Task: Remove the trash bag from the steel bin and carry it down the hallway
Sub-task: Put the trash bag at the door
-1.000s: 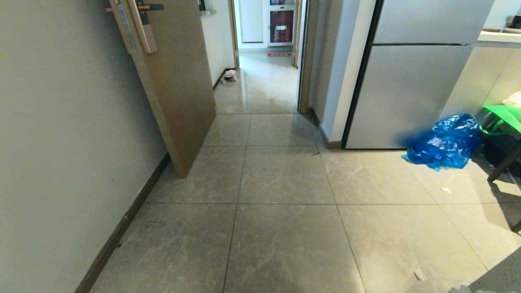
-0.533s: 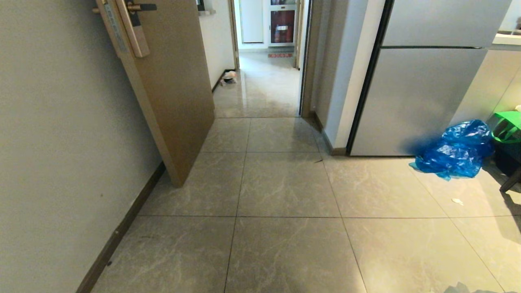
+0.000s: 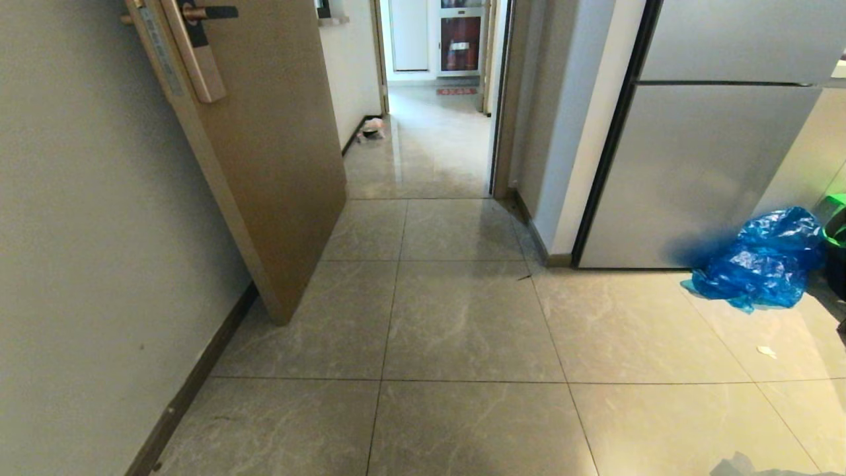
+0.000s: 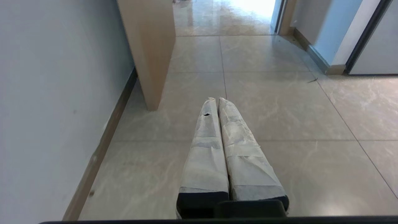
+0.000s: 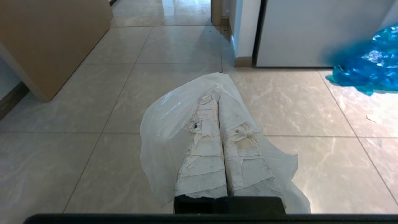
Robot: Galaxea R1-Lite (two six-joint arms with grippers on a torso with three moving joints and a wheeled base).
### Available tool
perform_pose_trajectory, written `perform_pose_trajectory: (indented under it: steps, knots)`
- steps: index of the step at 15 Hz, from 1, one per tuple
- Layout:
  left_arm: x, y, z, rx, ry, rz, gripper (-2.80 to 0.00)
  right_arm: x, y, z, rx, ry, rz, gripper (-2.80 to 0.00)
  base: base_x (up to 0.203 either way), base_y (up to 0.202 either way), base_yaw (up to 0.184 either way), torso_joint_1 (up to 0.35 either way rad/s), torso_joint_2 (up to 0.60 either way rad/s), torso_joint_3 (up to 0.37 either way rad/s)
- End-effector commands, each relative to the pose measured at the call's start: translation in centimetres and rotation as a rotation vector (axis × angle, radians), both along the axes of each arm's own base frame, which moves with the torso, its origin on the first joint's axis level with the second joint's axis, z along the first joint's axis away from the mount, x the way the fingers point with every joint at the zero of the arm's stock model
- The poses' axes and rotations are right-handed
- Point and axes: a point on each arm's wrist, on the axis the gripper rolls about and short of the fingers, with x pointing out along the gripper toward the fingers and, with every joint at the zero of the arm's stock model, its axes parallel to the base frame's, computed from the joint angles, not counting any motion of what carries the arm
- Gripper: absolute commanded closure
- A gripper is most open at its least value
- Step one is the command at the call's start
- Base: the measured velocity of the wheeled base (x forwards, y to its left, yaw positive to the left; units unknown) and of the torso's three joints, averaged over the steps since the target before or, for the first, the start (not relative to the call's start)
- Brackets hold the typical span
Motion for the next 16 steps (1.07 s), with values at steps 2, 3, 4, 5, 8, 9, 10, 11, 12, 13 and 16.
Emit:
perform_pose_trajectory:
  steps: [2,3,4,5,8,9,10,11,12,13,16]
  knots:
    - [0.0,0.0,0.0,0.0,-0.001,0.0,0.0,0.0,0.0,0.0,0.0,-0.001,0.001,0.0,0.192,0.0,0.0,0.002,0.0,0.002]
    - [0.0,0.0,0.0,-0.002,-0.001,0.0,0.0,0.0,0.0,0.0,0.0,-0.001,0.001,0.0,0.192,0.0,0.002,0.002,0.01,0.006]
    - [0.0,0.0,0.0,0.0,-0.001,0.0,0.0,0.0,0.0,0.0,0.0,-0.001,0.001,0.0,0.192,0.0,0.001,0.002,-0.01,-0.001]
    - [0.0,0.0,0.0,-0.001,-0.001,0.0,0.0,0.0,0.0,0.0,0.0,-0.001,0.001,0.0,0.192,0.0,0.001,0.002,-0.01,0.002]
    - [0.0,0.0,0.0,-0.002,-0.001,0.0,0.0,0.0,0.0,0.0,0.0,-0.001,0.001,0.0,0.193,0.0,0.001,0.002,0.0,-0.002]
    - [0.0,0.0,0.0,-0.002,-0.001,0.0,0.0,0.0,0.0,0.0,0.0,-0.001,0.001,0.0,0.197,0.0,-0.002,0.002,0.01,0.007]
    - [0.0,0.0,0.0,-0.002,-0.001,0.001,0.0,0.0,0.0,0.0,0.0,-0.001,0.001,0.0,0.193,0.0,0.002,0.002,0.0,0.004]
    - [0.0,0.0,0.0,-0.002,-0.001,0.001,0.0,0.0,0.0,0.0,0.0,-0.001,0.001,0.0,0.196,0.0,0.001,0.002,0.0,0.005]
    - [0.0,0.0,0.0,-0.002,-0.001,0.001,0.0,0.0,0.0,0.0,0.0,-0.001,0.001,0.0,0.191,0.0,0.003,0.002,0.0,0.002]
    - [0.0,0.0,0.0,-0.002,-0.001,0.001,0.0,0.0,0.0,0.0,0.0,-0.001,0.001,0.0,0.194,0.0,0.0,0.002,0.0,0.002]
    - [0.0,0.0,0.0,-0.002,-0.001,0.001,0.0,0.0,0.0,0.0,0.0,-0.001,0.001,0.0,0.192,0.0,0.002,0.002,0.0,0.003]
